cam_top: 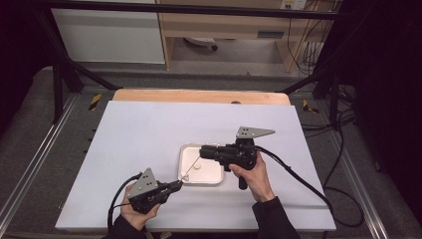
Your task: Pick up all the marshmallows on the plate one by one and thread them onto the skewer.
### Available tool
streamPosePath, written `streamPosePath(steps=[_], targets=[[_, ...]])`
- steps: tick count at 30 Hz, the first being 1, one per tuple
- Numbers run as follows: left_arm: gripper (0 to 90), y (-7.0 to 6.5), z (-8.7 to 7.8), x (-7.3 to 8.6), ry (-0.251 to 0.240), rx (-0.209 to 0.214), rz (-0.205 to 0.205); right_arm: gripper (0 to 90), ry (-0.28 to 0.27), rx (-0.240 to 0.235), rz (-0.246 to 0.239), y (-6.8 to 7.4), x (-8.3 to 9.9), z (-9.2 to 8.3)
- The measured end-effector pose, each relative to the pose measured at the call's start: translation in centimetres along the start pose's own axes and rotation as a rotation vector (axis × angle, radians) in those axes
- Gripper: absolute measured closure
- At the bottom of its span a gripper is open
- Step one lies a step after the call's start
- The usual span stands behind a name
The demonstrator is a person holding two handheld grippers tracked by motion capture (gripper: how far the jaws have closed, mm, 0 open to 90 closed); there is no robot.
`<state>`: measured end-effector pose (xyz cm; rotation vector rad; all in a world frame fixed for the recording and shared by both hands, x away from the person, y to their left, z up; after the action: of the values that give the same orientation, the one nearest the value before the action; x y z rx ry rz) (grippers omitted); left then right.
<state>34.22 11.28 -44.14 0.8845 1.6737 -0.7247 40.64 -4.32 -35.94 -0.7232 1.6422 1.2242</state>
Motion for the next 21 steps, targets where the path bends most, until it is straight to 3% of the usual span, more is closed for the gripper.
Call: streamPosePath(steps=[11, 21], targets=[[88.8, -0.1, 0.1, 0.1, 0.003, 0.005, 0.014, 79.6, 0.015, -0.042, 0.024, 0.5, 0.6, 0.3], [88.9, -0.1, 0.3, 0.5, 0.056, -0.011, 0.063, 80.8, 0.063, -0.044, 0.000, 0.6, 1.3, 0.3]])
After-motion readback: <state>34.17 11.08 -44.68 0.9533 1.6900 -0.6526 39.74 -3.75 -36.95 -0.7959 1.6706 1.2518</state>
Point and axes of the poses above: each handheld gripper's, and its own axes: z roughly forward along the jaws, x roughly out of its underside, y roughly to its left, the point moved 8 cm from there along z, roughly forward along the jaws, and after that the axes turned 9 degrees about -y, right-handed, at the moved point
